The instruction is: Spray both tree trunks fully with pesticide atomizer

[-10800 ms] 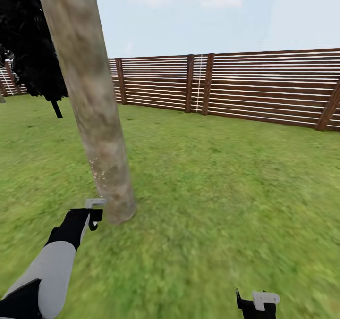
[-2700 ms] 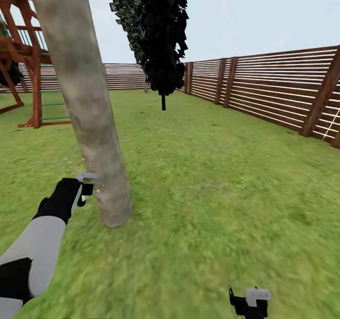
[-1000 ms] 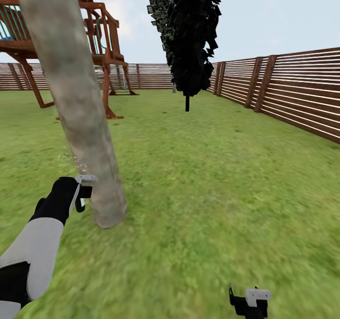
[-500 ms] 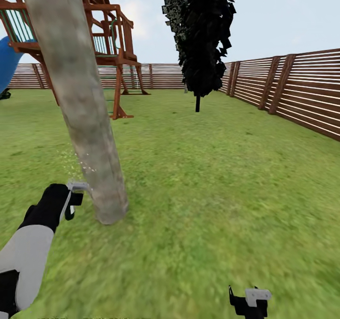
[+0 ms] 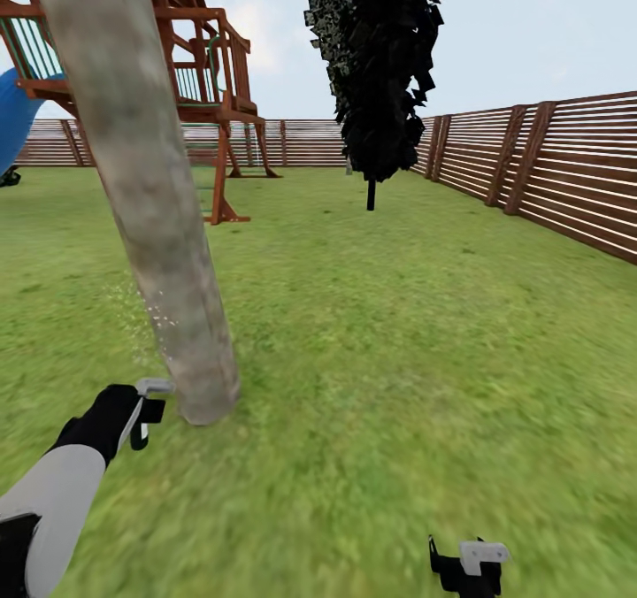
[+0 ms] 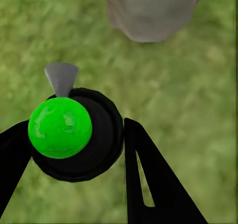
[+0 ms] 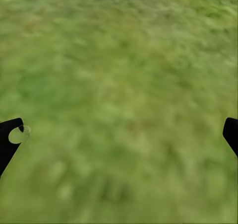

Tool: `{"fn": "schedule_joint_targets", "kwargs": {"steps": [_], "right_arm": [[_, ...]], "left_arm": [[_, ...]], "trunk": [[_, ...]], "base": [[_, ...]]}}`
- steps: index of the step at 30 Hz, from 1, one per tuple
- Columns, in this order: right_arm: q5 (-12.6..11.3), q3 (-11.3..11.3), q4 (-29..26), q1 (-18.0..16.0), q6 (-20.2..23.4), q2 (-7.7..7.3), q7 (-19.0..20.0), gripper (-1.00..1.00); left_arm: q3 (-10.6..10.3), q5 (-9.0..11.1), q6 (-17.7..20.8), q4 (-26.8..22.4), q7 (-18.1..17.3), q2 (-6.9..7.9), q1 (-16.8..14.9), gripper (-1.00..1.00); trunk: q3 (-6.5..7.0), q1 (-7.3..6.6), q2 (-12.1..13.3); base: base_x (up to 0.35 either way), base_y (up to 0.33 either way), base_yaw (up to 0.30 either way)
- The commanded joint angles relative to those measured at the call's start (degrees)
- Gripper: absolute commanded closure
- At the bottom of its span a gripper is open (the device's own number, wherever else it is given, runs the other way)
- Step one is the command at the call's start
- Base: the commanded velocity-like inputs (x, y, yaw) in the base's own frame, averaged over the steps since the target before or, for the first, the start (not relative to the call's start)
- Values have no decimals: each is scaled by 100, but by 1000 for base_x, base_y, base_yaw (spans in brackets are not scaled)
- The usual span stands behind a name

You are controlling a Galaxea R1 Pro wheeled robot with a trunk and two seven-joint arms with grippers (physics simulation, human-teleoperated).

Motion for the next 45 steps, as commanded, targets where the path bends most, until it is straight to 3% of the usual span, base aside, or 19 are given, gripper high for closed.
{"fn": "schedule_joint_targets", "kwargs": {"steps": [1, 7, 10, 12, 14, 16, 17, 21, 27, 32, 45], "right_arm": [[0, -2, 0, 0, 0, 0, 0, -100], [-3, -4, -4, 0, 0, 0, 0, -100], [-1, -3, -3, 0, 0, 0, 0, -100], [0, -3, -3, 0, 0, 0, 0, -100], [0, -4, -3, 0, 0, 0, 0, -100], [0, -4, -2, 0, 0, 0, 0, -100], [0, -4, -3, 0, 0, 0, 0, -100], [0, -2, -1, 0, 0, 0, 0, -100], [-8, -4, -4, 0, 0, 0, 0, -100], [-9, -4, -12, 0, 0, -16, 0, -100], [-9, -3, 3, 0, 0, -8, -1, -100]], "left_arm": [[2, -8, -2, 5, 0, -2, -1, 100], [10, -22, -16, 22, 0, 38, 1, 100], [9, 0, -96, 117, 5, -16, 98, 100], [17, 131, -373, 69, 27, -277, 120, 100], [20, 296, -421, 53, 27, -316, 122, 100], [22, 495, -467, 43, 26, -266, 124, 100], [26, 551, -774, 57, 35, -230, 129, 100], [18, 570, -1011, 95, 53, -273, 139, 100], [16, 541, -1017, 136, 67, -269, 147, 100], [19, 584, -994, 150, 394, -261, 226, 100], [67, 601, -1017, 41, 421, -248, 245, 100]], "trunk": [[0, 0, 0], [0, 0, 0], [0, 0, 0], [0, 0, 0], [0, 0, 0], [0, 0, 0], [0, 0, 0], [0, 0, 0], [0, 0, 0], [0, 0, 0], [0, 0, 0]], "base": [[330, 0, 0], [310, 0, 55], [39, 0, 232], [4, 0, 52], [1, 0, 8], [0, 0, 2], [0, 0, 0], [0, -151, 87], [14, -270, 184], [110, -273, 2], [189, -215, 188]]}}
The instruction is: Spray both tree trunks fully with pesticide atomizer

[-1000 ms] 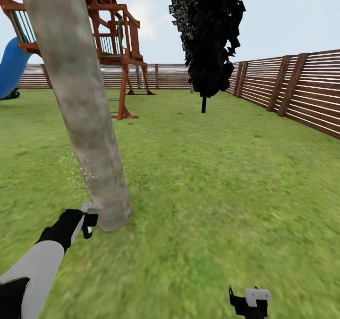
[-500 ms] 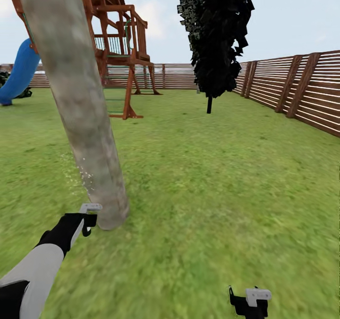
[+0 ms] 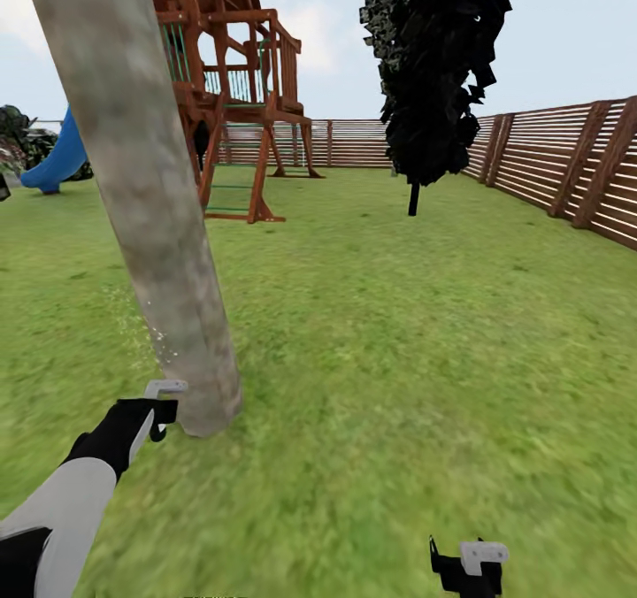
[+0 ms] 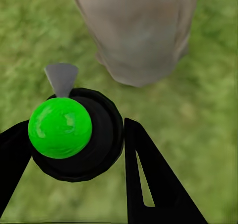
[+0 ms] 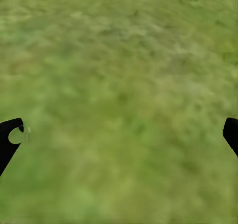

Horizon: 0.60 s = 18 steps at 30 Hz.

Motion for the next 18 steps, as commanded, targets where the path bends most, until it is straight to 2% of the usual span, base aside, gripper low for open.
{"fn": "schedule_joint_targets", "kwargs": {"steps": [1, 4, 7, 8, 10, 12, 14, 16, 18], "right_arm": [[0, 0, 1, 0, 0, 0, -1, -100], [0, 2, 0, 0, 0, 0, 1, -100], [0, 3, -3, 0, 0, 0, 1, -100], [0, 4, -1, 0, 0, 0, 1, -100], [0, 2, -4, 0, 0, 0, 1, -100], [0, 0, 0, 0, 0, 0, 1, -100], [0, -1, -1, 0, 0, -7, 1, -100], [3, -1, 1, 0, 0, -9, 1, -100], [0, -1, -7, 0, 0, -16, 1, -100]], "left_arm": [[8, -3, 0, -8, -1, -6, 0, 100], [7, 1, -5, -19, -1, -27, 0, 100], [-9, 4, 18, -131, -21, -53, -29, 100], [-12, 5, 29, -163, -45, -79, -52, 100], [-33, 0, 54, -192, -60, -223, -96, 100], [-41, 3, 83, -224, -62, -251, -142, 100], [-27, 2, 344, -337, -79, -203, -471, 100], [-62, -2, 617, -361, -113, -247, -739, 100], [-73, -14, 702, -358, -462, -267, -997, 100]], "trunk": [[0, 0, 0], [0, 0, 0], [0, 0, 0], [0, 0, 0], [0, 0, 0], [0, 0, 0], [0, 0, 0], [0, 0, 0], [0, 0, 0]], "base": [[-19, -264, 278], [-90, -207, 278], [-18, -36, 277], [-3, -7, 277], [-1, -2, 258], [0, -1, 92], [0, 0, 12], [0, 0, 2], [0, 0, 0]]}}
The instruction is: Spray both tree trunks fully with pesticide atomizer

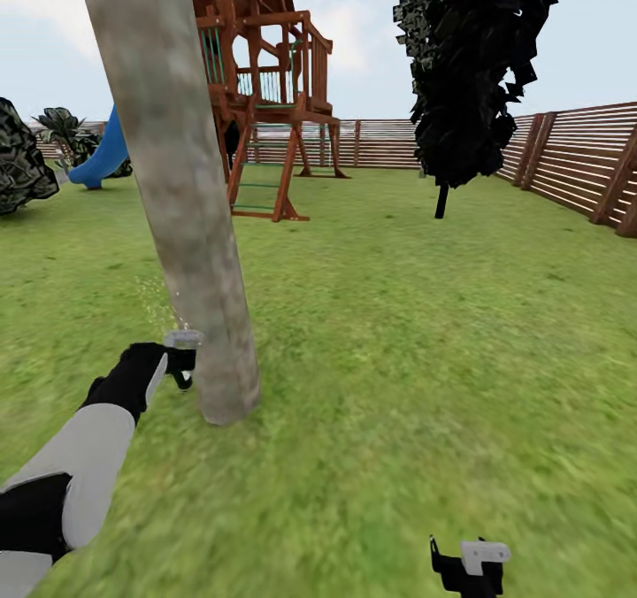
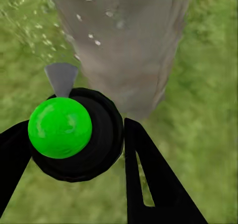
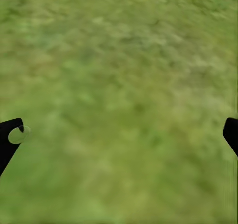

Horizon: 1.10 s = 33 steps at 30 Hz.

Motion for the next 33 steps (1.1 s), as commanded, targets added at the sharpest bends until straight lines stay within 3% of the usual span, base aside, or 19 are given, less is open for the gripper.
{"fn": "schedule_joint_targets", "kwargs": {"steps": [1, 3, 5, 7, 9, 14, 23, 27, 33], "right_arm": [[1, 1, -1, 0, 0, -14, 0, -100], [0, 1, -1, 0, 0, -25, 0, -100], [0, 1, -1, 0, 0, -28, 0, -100], [0, 1, -1, 0, 0, -28, 0, -100], [0, 1, -1, 0, 0, -28, 0, -100], [0, 1, -1, 0, 0, -28, 0, -100], [0, 1, -1, 0, 0, -28, 0, -100], [0, 1, -1, 0, 0, -28, 0, -100], [0, 1, -1, 0, 0, -28, -1, -100]], "left_arm": [[0, -45, 77, -1, -168, 45, -82, 100], [-4, -59, 141, -19, -259, 143, -148, 100], [-4, -47, 180, -228, -305, 331, -164, 100], [-39, -53, 448, -467, -358, 320, -173, 100], [-220, -48, 609, -599, -378, 306, -176, 100], [-264, -61, 637, -716, -380, 391, -170, 100], [-264, -75, 637, -910, -381, 416, -163, 100], [-216, -26, 807, -1201, -389, 738, -157, 100], [-241, -27, 818, -1202, -395, 823, -106, 100]], "trunk": [[-1, 0, 0], [-1, 0, 0], [-1, 0, 0], [-1, 0, 0], [-1, 0, 0], [-1, 0, 0], [-1, 0, 0], [-1, 0, 0], [-1, 0, 0]], "base": [[0, 0, 0], [0, 0, 0], [0, 0, 0], [0, -19, 0], [8, -192, 0], [80, -261, 0], [232, -189, 2], [36, -23, 236], [0, 0, 62]]}}
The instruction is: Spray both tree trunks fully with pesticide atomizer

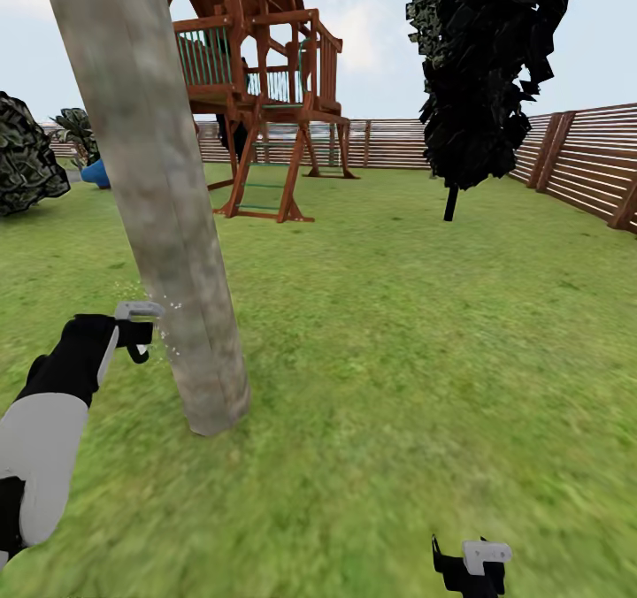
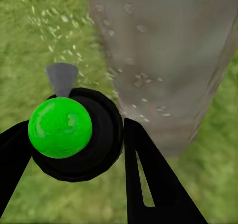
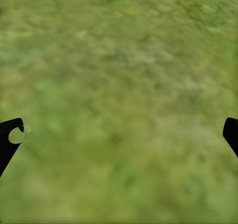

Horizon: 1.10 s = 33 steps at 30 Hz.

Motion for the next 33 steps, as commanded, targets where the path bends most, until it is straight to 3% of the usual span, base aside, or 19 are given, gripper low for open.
{"fn": "schedule_joint_targets", "kwargs": {"steps": [1, 3, 6, 11, 23, 25, 27, 29, 33], "right_arm": [[0, 0, 0, 0, 0, 0, 1, -100], [0, 0, 0, 0, 0, 0, 1, -100], [0, 0, 0, 0, 3, 0, 1, -100], [0, 0, 0, 0, 7, 0, 1, -100], [8, 4, 0, 0, 7, 0, 1, -100], [6, 1, 0, 0, 7, 0, 1, -100], [7, 2, 0, 0, 7, 0, 1, -100], [8, 3, 0, 0, 6, 0, 1, -100], [7, 8, 0, 0, 2, 0, 1, -100]], "left_arm": [[-35, 14, 1, 0, -4, -28, 12, 100], [-93, 12, 1, -14, -244, -117, -19, 100], [-72, 11, 13, -175, -352, -69, -56, 100], [-113, -27, 3, -279, -359, -62, 30, 100], [-91, -16, -26, -192, -336, -88, 355, 100], [-36, -21, -27, -130, -333, -20, 388, 100], [8, -28, -32, -9, -328, 251, 457, 100], [9, -25, -92, 356, -318, 403, 524, 100], [-3, 12, -177, 829, -296, 347, 584, 100]], "trunk": [[0, 0, 0], [0, 0, 0], [0, 0, 0], [0, 0, 0], [0, 0, 0], [0, 0, 0], [0, 0, 0], [0, 0, 0], [0, 0, 0]], "base": [[0, 0, 0], [0, 0, 0], [0, 0, 0], [12, -23, 0], [37, -259, 0], [0, -273, 0], [0, -272, 0], [0, -273, 0], [73, -269, 108]]}}
